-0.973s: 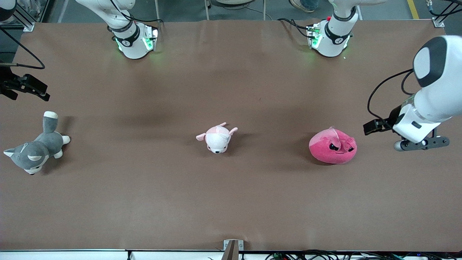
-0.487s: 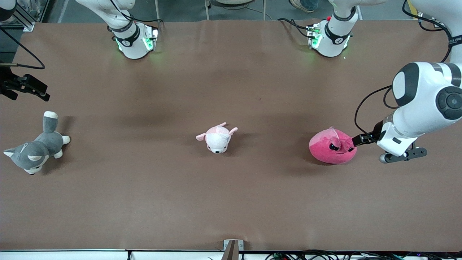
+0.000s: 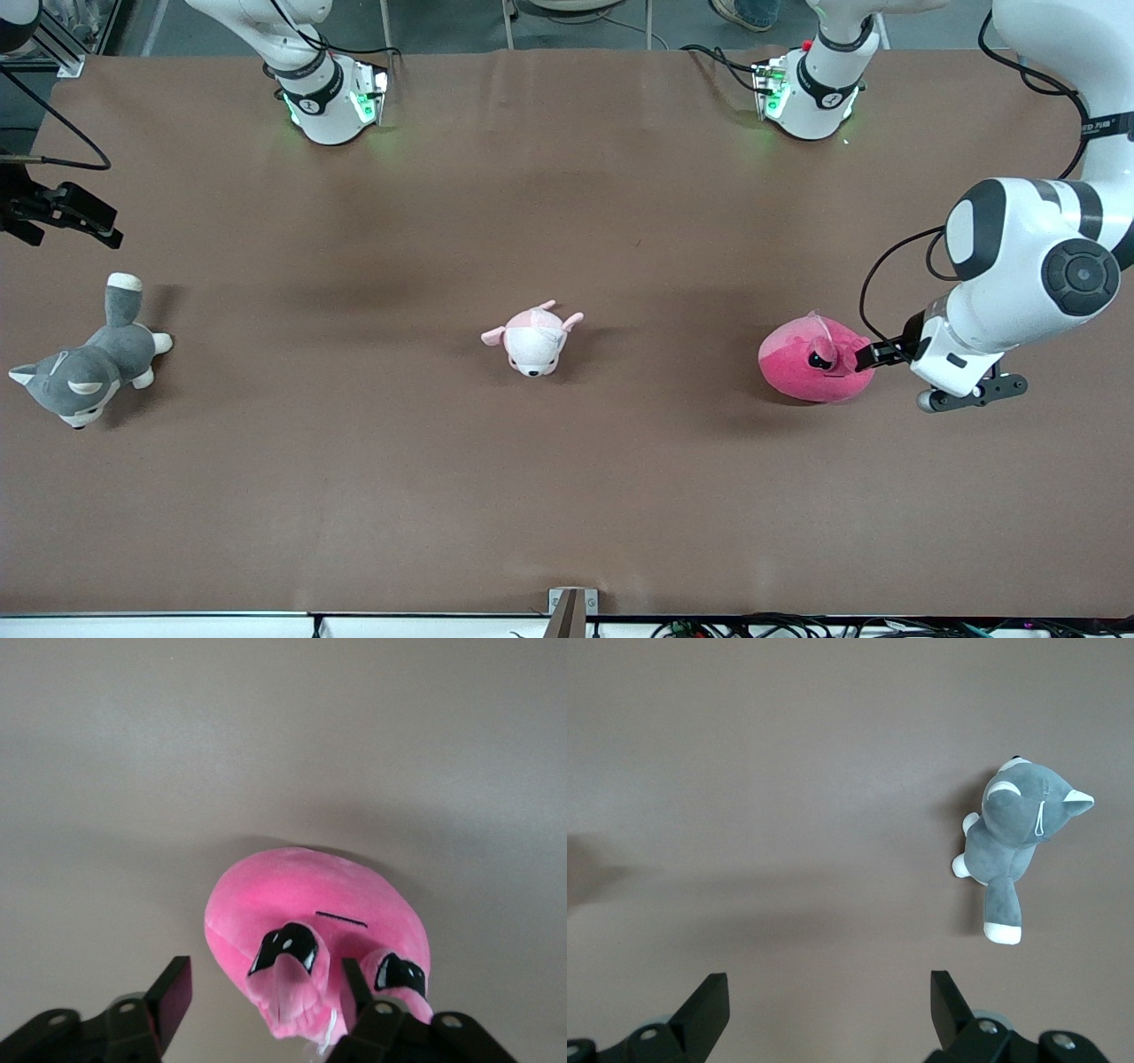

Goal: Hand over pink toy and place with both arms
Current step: 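Close the left gripper on the hot-pink plush's ears and lift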

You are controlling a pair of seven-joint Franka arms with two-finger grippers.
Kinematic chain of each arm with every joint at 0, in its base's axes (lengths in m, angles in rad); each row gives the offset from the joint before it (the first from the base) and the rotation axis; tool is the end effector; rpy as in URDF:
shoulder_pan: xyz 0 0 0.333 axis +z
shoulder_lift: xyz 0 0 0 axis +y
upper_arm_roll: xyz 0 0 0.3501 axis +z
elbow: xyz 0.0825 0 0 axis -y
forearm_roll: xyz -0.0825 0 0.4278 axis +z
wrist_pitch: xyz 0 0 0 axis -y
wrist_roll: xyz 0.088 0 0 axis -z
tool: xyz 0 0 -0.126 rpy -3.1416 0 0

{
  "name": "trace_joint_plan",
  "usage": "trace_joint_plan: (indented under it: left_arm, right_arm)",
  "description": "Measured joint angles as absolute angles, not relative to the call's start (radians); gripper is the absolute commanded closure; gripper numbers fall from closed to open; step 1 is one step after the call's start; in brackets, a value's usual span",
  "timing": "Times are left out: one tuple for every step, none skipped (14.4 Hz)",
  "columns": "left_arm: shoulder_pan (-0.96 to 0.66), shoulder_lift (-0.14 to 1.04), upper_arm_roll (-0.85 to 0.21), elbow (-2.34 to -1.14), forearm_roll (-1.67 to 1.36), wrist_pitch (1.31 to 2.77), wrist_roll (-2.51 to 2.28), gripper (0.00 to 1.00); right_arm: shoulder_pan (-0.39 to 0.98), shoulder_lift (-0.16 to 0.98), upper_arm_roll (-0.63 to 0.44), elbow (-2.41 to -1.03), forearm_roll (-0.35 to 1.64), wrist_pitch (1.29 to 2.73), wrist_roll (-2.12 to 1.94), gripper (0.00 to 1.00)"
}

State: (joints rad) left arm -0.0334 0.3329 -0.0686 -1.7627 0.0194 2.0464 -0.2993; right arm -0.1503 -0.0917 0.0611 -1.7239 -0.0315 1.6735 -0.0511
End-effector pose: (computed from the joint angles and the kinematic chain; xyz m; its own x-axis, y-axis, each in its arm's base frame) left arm 0.6825 -0.0652 0.3643 0.9806 0.1900 -0.0478 0.1898 -0.9818 -0.0089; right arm 0.5728 -0.0534 0.6230 0.9986 -0.0349 0.0391 -0.0364 -0.9986 0.0391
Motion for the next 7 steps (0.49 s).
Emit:
trace_joint_plan:
  left_arm:
    - [-0.034, 0.338, -0.069, -1.767, 0.019, 2.051, -0.299, 0.34]
    - [-0.034, 0.340, -0.070, -1.771, 0.019, 2.056, -0.300, 0.37]
    - [-0.034, 0.341, -0.072, -1.777, 0.019, 2.058, -0.300, 0.39]
    - [-0.034, 0.341, -0.074, -1.782, 0.018, 2.058, -0.300, 0.40]
    - [-0.034, 0.341, -0.078, -1.786, 0.018, 2.059, -0.300, 0.40]
    - [-0.035, 0.341, -0.080, -1.790, 0.018, 2.059, -0.300, 0.43]
    - [-0.035, 0.341, -0.082, -1.793, 0.018, 2.059, -0.300, 0.47]
  right_arm:
    - [-0.150, -0.092, 0.061, -1.724, -0.032, 1.674, -0.051, 0.00]
    - [-0.150, -0.092, 0.061, -1.724, -0.032, 1.674, -0.051, 0.00]
    - [-0.150, -0.092, 0.061, -1.724, -0.032, 1.674, -0.051, 0.00]
    - [-0.150, -0.092, 0.061, -1.724, -0.032, 1.674, -0.051, 0.00]
    - [-0.150, -0.092, 0.061, -1.724, -0.032, 1.674, -0.051, 0.00]
    - [-0.150, -0.092, 0.061, -1.724, -0.032, 1.674, -0.051, 0.00]
    - [-0.150, -0.092, 0.061, -1.725, -0.032, 1.674, -0.051, 0.00]
